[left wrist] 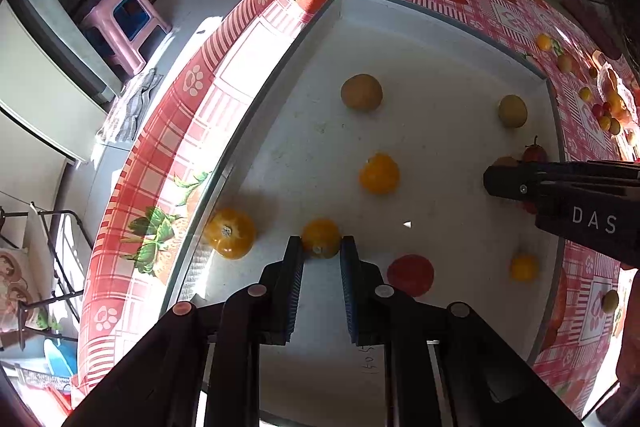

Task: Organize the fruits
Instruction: 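Open both tools over the white tray to release the tomatoes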

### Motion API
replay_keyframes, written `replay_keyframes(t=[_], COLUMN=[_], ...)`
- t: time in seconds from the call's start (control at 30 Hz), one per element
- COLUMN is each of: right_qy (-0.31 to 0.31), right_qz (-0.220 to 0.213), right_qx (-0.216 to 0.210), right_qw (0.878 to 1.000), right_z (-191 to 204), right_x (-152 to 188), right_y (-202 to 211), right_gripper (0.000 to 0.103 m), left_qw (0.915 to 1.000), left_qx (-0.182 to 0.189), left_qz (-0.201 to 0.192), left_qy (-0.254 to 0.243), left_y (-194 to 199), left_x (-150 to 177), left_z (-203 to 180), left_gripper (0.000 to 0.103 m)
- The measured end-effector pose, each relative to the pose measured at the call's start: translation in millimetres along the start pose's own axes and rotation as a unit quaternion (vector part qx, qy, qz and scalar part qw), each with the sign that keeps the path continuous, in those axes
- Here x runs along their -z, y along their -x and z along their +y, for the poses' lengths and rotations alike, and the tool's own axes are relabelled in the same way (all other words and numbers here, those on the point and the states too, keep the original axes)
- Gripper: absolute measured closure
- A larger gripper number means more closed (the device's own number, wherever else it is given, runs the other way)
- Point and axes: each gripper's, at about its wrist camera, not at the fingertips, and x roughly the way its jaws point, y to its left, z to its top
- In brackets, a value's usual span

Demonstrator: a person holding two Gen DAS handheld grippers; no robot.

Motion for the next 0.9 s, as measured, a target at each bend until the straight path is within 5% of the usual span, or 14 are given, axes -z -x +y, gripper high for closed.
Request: replay_keyframes(t=[0.57, 0.6, 0.63, 0.67, 0.9], right_qy=[0.008, 0.008, 0.009, 0.01, 0.013], right_qz=[0.002, 0.002, 0.002, 0.003, 0.005], right_qx=[-0.007, -0.007, -0.007, -0.006, -0.012], right_qw=[1.0, 1.0, 1.0, 1.0, 1.0], right_z=[2, 0, 0, 1, 6], right_x=[3, 3, 3, 3, 4], right_y=[0, -1, -1, 0, -3], right_gripper=[0.054, 0.054, 0.054, 0.051, 0.038], left_qw=[0.9999, 0.9999, 0.9999, 0.9999, 0.9994], left_qx=[-0.003, -0.002, -0.005, -0.003, -0.009], left_qz=[0.011, 0.011, 0.007, -0.007, -0.008], left_qy=[-0.01, -0.011, -0.009, -0.008, -0.032], left_y=[0, 0, 1, 6, 9], left_x=[0, 0, 0, 1, 4], left_z=[-6, -7, -6, -6, -15], left_gripper=[0.082, 0.065, 0.034, 0.027, 0.027])
